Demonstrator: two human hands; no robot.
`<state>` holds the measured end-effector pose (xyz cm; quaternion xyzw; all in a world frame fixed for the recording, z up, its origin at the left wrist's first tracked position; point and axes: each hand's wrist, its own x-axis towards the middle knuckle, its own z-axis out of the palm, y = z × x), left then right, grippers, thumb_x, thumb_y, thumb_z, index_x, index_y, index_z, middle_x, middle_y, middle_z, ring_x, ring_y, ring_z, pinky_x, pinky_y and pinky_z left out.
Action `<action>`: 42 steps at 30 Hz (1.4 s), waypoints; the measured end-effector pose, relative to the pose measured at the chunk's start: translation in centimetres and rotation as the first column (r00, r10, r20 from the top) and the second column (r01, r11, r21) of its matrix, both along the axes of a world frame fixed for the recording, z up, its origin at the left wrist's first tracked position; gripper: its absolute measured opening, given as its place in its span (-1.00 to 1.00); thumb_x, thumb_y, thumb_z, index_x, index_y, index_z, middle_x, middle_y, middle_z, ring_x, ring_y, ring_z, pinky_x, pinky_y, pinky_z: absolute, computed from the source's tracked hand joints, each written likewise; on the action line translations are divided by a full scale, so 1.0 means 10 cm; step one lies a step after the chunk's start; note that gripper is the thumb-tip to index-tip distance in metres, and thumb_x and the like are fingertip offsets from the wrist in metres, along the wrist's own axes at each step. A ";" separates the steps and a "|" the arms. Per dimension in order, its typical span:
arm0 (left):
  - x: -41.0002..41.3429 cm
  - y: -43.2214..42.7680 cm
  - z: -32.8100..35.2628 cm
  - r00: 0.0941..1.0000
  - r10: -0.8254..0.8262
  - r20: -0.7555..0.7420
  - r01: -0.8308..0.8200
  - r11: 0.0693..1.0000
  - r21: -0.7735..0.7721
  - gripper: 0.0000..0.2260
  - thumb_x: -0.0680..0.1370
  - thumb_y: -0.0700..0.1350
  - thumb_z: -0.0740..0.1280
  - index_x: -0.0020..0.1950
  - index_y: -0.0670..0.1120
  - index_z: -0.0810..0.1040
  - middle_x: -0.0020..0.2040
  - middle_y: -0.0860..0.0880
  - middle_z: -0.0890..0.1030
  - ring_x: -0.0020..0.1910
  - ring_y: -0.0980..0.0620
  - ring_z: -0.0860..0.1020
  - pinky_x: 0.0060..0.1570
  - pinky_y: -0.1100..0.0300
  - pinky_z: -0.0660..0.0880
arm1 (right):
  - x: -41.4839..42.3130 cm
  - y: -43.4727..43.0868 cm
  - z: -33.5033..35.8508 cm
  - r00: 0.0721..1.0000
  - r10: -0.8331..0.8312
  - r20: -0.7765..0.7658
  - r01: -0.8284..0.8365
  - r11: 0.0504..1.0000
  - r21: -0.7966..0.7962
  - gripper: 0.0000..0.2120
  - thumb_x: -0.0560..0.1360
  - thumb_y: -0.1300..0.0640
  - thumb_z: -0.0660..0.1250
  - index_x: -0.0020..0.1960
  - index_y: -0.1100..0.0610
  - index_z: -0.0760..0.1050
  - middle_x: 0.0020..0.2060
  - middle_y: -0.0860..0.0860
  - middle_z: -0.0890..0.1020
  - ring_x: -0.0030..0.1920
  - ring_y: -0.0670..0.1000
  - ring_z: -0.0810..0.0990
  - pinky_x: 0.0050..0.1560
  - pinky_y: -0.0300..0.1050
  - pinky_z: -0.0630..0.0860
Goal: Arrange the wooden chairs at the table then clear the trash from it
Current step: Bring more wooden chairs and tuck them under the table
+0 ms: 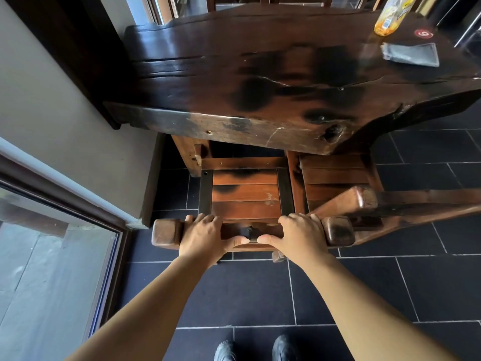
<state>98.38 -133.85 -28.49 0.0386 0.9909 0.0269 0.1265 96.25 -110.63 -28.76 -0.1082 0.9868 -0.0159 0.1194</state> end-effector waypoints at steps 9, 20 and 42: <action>-0.37 -0.02 -0.01 1.000 0.003 -0.010 -0.003 1.000 -0.027 -0.14 0.29 0.62 -0.19 0.07 0.02 0.52 0.10 0.06 0.61 0.15 -0.02 0.50 0.27 0.01 0.21 | -0.36 -0.03 0.02 1.000 0.004 -0.017 -0.004 1.000 0.013 -0.16 0.34 -0.61 0.01 0.11 0.04 0.61 0.00 -0.03 0.68 0.07 0.04 0.60 0.24 0.06 0.37; -0.64 -0.05 -0.06 0.999 -0.010 -0.035 0.009 0.999 -0.037 -0.18 0.32 0.62 -0.17 0.05 0.03 0.50 0.11 0.05 0.62 0.15 -0.04 0.50 0.25 -0.01 0.21 | -0.64 -0.03 -0.02 0.999 0.011 -0.040 -0.009 0.999 0.040 -0.14 0.33 -0.63 -0.03 0.10 0.03 0.62 -0.02 -0.04 0.68 0.05 0.04 0.60 0.16 0.03 0.37; -0.75 -0.04 -0.10 1.000 0.014 -0.009 -0.015 1.000 -0.020 -0.21 0.31 0.62 -0.10 0.12 0.06 0.50 0.15 0.08 0.59 0.18 -0.01 0.48 0.29 -0.02 0.25 | -0.72 -0.04 -0.06 0.997 0.021 -0.076 -0.016 0.998 0.064 -0.09 0.31 -0.64 -0.16 0.06 0.01 0.61 -0.05 -0.05 0.67 0.03 0.04 0.60 0.12 0.04 0.36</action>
